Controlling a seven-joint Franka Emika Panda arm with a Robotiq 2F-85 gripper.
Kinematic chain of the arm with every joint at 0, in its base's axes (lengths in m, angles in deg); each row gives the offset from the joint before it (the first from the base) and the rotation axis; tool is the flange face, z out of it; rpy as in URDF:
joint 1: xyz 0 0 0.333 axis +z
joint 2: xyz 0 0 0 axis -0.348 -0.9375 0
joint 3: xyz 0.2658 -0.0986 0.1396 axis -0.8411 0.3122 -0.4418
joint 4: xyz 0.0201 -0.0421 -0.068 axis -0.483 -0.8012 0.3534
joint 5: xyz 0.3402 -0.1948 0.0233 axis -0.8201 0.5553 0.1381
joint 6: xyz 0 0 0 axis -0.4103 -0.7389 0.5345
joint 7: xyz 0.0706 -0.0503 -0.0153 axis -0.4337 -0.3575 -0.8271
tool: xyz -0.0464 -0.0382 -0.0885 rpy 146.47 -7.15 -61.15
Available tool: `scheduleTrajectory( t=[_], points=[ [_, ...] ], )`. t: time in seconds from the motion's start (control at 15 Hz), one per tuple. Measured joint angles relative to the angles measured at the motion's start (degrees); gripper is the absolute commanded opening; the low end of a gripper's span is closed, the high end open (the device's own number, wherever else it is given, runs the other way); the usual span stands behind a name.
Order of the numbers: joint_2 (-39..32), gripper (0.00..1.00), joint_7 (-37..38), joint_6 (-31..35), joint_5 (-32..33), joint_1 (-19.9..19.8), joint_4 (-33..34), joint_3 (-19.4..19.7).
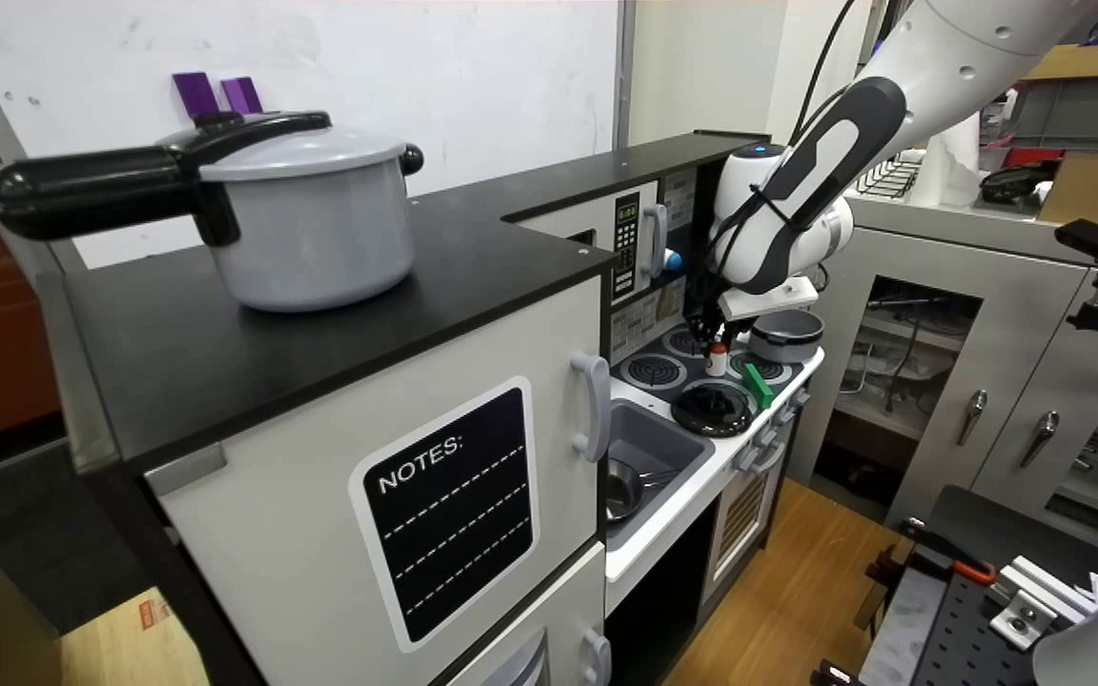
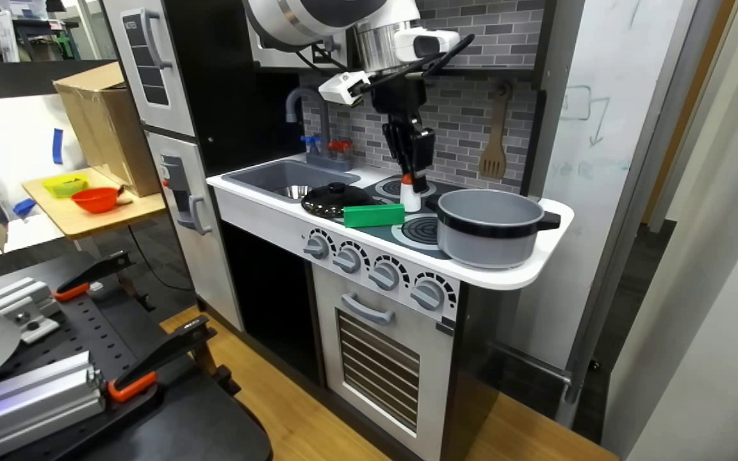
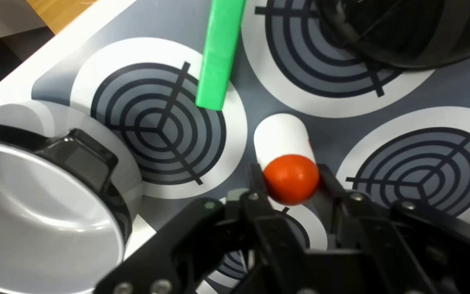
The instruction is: Take off the lid from the pot, place the white object inside, and cover it with the lid
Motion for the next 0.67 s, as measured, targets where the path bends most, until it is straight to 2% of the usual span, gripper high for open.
scheduleTrajectory(
  t=[0.67],
  points=[
    [2.40, 0.09, -1.10, 0.03, 0.05, 0.06, -0.13, 0.76]
  ],
)
